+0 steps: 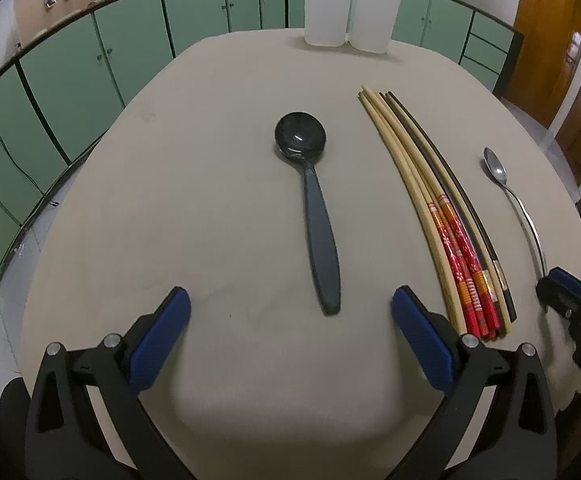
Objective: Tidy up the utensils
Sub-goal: 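Grasp the metal spoon handle with the right tool while the left tool approaches the black spoon, then close the left tool on the black plastic spoon handle, then carry both spoons to the white utensil holder and lower them in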
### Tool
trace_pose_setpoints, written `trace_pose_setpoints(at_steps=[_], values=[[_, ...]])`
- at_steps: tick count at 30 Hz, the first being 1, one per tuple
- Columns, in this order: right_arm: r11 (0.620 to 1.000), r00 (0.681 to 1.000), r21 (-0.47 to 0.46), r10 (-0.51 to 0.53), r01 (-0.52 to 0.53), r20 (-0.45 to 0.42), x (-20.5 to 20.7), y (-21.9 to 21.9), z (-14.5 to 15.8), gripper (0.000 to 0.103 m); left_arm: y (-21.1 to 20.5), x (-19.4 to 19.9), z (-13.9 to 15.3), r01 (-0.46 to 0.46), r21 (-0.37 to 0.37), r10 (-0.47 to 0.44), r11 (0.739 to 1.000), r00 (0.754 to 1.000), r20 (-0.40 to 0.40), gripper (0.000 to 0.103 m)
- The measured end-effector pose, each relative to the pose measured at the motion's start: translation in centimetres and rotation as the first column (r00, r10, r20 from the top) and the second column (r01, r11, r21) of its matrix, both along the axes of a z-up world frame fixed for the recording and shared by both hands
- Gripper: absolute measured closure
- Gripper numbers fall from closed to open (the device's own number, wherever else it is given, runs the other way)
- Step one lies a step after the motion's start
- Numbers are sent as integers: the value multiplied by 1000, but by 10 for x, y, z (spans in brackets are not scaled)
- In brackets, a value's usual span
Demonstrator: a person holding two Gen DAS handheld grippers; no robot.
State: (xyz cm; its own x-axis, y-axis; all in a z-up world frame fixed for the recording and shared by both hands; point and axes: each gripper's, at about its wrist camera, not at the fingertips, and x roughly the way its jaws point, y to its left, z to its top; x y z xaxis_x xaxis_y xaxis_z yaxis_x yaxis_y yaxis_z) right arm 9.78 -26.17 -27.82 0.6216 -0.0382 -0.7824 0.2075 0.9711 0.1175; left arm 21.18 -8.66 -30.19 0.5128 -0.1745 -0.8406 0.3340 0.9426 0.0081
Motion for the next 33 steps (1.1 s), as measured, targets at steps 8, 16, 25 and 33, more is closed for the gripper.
trace_pose_setpoints(at_steps=[8, 16, 25, 33], values=[[1000, 1000, 5, -7, 7, -11, 3, -3, 2, 92, -3, 1, 15, 50, -48, -52, 998, 997, -51, 92], [1000, 1000, 6, -20, 20, 3, 0, -7, 19, 93, 1, -1, 31, 59, -78, -64, 995, 996, -61, 92], [999, 994, -42, 6, -1, 106, 7, -10, 83, 93, -1, -1, 83, 82, -123, -76, 989, 996, 48, 92], [995, 993, -83, 70, -62, 97, 33, -19, 116, 93, -7, 18, 110, 116, -143, -109, 983, 992, 57, 93]])
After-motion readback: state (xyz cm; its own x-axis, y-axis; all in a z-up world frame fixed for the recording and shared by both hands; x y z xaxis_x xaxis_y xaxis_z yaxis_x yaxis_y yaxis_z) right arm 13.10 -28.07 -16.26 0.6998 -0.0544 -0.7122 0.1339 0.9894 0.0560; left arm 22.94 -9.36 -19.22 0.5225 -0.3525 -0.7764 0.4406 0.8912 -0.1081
